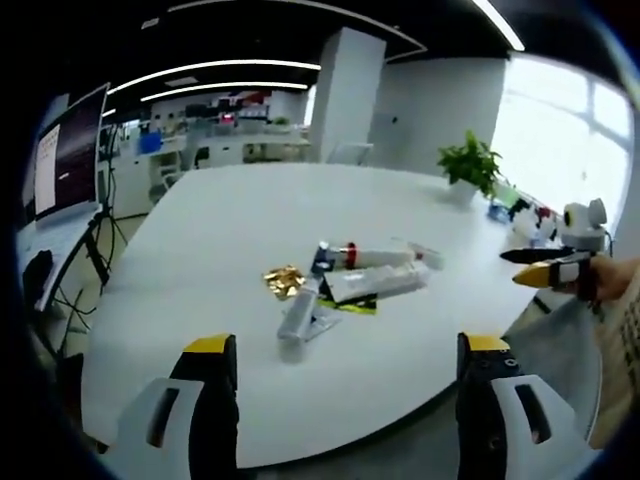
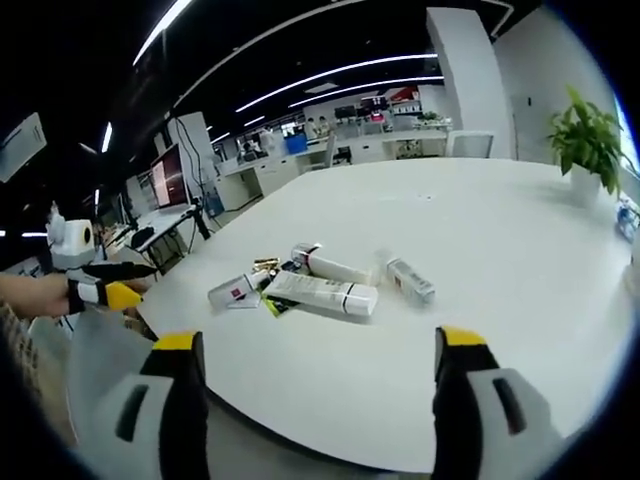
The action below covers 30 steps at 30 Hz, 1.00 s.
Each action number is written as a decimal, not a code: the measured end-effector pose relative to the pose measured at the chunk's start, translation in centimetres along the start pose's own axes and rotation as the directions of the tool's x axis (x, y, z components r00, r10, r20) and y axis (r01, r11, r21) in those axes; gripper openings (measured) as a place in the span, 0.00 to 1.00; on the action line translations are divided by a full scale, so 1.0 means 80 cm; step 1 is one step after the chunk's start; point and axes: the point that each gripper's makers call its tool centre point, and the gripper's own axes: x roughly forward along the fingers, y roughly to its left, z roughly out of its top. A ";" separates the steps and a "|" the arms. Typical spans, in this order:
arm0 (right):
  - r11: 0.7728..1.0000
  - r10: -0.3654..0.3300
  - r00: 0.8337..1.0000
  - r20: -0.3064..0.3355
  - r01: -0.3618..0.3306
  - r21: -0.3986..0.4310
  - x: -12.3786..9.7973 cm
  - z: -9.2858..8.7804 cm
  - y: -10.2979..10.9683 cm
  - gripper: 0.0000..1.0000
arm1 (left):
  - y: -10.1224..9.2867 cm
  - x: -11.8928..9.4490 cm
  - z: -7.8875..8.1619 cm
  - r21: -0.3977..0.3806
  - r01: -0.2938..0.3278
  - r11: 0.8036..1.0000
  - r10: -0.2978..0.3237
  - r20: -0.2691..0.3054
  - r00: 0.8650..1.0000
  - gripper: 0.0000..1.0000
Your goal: Arrange the skincare products in the storage area until every visible bottle or jar stands upright without overlapping.
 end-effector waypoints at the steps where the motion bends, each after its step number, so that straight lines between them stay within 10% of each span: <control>1: 1.000 0.003 1.000 -0.008 -0.003 0.004 0.000 -0.001 0.000 0.95 | -0.001 0.000 -0.001 0.001 0.007 1.000 -0.007 -0.003 1.000 0.88; 20: 0.990 0.058 0.992 -0.108 -0.071 -0.120 0.017 0.017 -0.010 0.88 | 0.000 -0.002 0.001 0.024 0.034 0.999 -0.034 0.013 0.999 0.87; 30: 0.947 0.115 0.975 -0.191 -0.165 -0.275 0.050 0.043 -0.011 0.86 | 0.005 -0.002 0.003 0.014 0.039 0.999 -0.039 0.032 0.999 0.86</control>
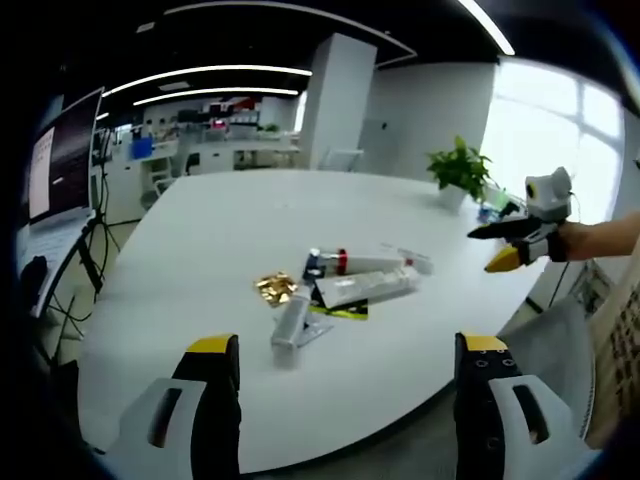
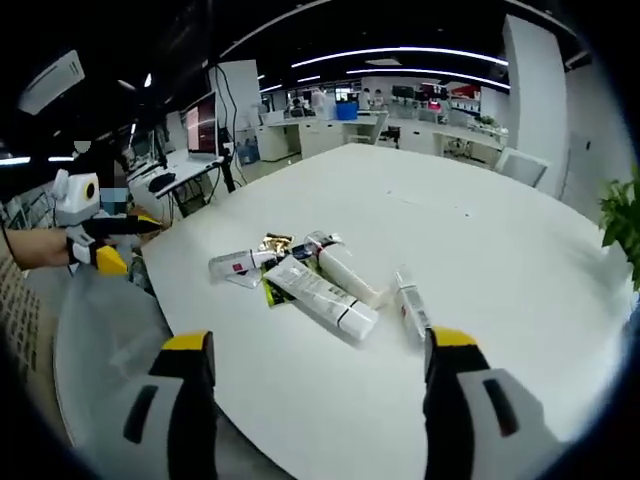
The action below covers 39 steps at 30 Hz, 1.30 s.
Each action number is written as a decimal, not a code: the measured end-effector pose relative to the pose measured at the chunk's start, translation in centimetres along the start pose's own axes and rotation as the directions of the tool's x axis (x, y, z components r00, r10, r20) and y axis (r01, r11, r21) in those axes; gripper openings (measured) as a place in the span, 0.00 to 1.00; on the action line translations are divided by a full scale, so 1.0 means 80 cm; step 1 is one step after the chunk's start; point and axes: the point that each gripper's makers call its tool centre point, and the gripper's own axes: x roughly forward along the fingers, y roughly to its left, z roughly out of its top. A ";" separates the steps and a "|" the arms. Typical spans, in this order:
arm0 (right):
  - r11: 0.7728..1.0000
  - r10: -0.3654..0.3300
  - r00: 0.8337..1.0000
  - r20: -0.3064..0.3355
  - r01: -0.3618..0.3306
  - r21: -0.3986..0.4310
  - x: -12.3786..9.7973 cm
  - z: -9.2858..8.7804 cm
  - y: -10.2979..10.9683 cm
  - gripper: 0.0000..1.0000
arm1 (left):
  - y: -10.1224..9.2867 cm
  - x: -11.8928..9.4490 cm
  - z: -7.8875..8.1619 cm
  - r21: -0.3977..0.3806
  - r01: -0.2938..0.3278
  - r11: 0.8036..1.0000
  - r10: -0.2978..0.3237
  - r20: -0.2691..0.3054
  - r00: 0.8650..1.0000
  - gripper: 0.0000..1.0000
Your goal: Arrange the skincare products in the storage area until every visible bottle or jar stands upright without overlapping.
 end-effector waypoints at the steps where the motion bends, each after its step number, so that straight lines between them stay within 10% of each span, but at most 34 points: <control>1: 1.000 0.008 1.000 -0.006 -0.008 -0.011 0.003 0.003 -0.001 0.85 | -0.001 0.000 0.000 0.000 0.003 1.000 -0.003 -0.001 1.000 0.86; 39: 0.941 0.132 0.968 -0.214 -0.191 -0.281 0.159 0.047 -0.045 0.60 | -0.004 0.003 -0.007 -0.007 0.032 0.999 -0.032 -0.035 0.999 0.83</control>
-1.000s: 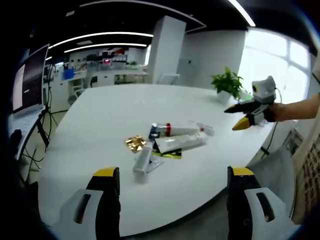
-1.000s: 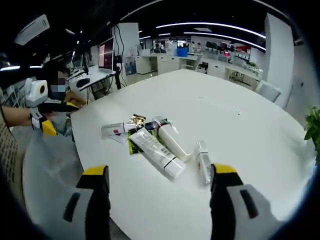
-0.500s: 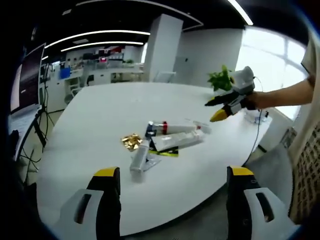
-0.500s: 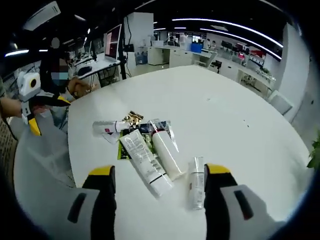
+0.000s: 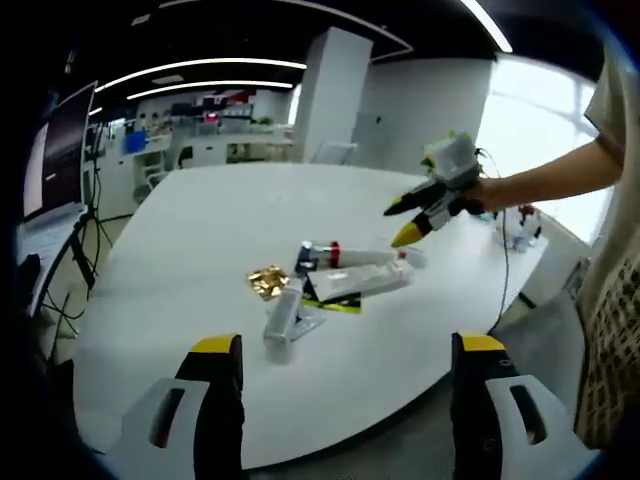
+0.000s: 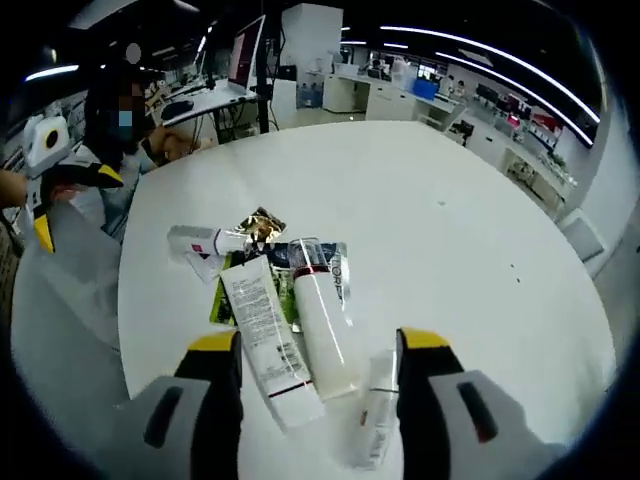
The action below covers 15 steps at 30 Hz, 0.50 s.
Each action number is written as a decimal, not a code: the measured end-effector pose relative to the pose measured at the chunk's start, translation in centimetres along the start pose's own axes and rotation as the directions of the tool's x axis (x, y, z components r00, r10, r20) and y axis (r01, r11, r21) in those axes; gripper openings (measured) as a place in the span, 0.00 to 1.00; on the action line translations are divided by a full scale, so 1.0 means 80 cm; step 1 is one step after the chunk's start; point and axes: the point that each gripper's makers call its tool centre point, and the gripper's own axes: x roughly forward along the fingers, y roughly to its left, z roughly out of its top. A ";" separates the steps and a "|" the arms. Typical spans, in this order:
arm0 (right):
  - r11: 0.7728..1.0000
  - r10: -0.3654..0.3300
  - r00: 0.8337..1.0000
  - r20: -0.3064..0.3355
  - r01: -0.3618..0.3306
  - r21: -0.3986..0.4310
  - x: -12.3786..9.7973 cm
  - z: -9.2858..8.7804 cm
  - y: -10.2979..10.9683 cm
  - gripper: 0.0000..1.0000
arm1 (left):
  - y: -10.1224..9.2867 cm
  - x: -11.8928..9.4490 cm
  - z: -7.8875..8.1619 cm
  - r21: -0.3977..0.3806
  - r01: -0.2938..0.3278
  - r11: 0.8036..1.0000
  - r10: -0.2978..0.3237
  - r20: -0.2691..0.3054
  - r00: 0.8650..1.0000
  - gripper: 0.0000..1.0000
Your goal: Arrange the skincare products in the storage area until every visible bottle or jar stands upright without overlapping.
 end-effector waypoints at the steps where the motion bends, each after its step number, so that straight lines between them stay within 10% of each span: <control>1: 1.000 0.003 1.000 -0.006 -0.003 -0.004 0.004 -0.001 -0.002 0.60 | 0.001 0.000 0.000 -0.005 -0.003 1.000 0.003 0.000 1.000 0.83; 15: 0.996 0.059 0.996 -0.070 -0.063 -0.055 0.062 -0.005 -0.011 0.46 | 0.008 0.001 0.003 -0.057 -0.026 0.998 0.026 0.004 1.000 0.82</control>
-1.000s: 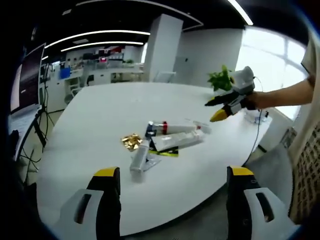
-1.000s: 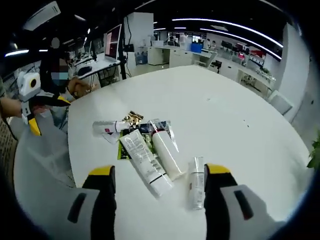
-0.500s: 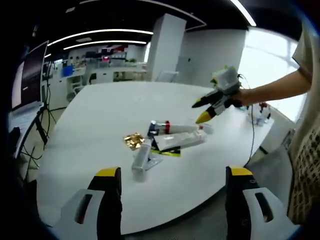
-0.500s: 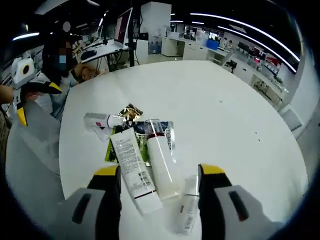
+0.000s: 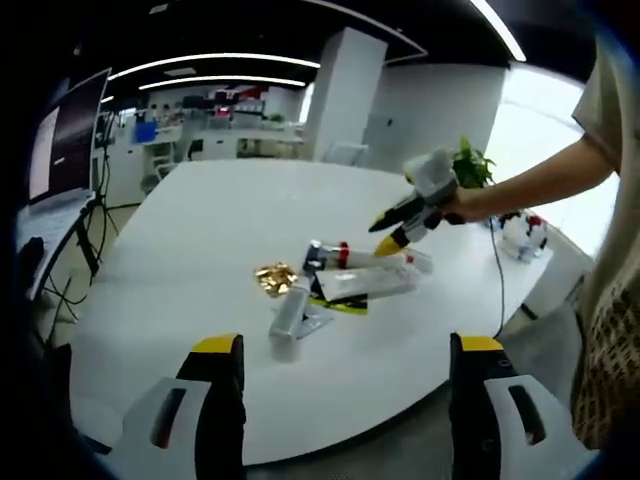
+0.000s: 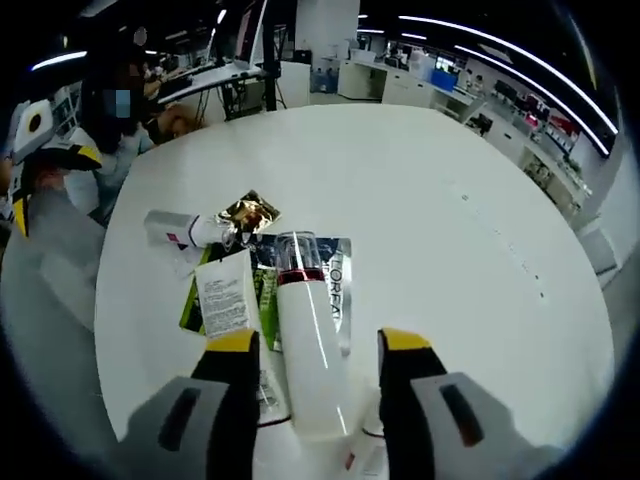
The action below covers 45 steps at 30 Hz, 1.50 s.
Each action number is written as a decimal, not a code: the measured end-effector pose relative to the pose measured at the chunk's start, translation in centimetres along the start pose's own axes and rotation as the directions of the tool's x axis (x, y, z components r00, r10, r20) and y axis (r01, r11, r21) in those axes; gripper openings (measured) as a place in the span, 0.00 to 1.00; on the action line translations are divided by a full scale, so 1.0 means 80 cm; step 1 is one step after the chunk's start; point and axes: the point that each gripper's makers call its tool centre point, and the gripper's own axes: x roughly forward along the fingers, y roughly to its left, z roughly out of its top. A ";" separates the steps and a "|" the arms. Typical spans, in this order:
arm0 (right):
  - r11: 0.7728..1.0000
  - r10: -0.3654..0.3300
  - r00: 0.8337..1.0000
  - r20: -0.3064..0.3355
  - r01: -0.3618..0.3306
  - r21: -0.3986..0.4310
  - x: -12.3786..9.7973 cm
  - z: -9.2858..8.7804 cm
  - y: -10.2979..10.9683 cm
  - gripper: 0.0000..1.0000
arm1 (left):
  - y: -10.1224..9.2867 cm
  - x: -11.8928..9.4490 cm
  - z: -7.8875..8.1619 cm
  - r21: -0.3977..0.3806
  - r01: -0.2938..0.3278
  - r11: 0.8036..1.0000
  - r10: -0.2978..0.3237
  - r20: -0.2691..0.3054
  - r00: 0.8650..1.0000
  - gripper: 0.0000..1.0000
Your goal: Arrange the skincare products in the storage area until every visible bottle or jar stands upright without overlapping.
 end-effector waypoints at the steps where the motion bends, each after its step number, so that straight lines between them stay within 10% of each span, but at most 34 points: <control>1: 1.000 0.005 1.000 -0.003 -0.005 -0.002 0.003 0.000 0.000 0.45 | 0.001 0.000 0.000 -0.003 -0.003 1.000 0.003 0.001 1.000 0.82; 33: 0.985 0.130 0.955 -0.265 -0.154 -0.073 0.059 -0.013 0.010 0.31 | 0.010 0.000 0.004 -0.054 -0.026 0.998 0.027 0.023 0.999 0.80; 45: 0.991 0.113 0.958 -0.264 -0.127 -0.038 0.066 -0.006 0.009 0.29 | 0.010 0.001 0.005 -0.050 -0.038 0.998 0.039 0.021 0.999 0.79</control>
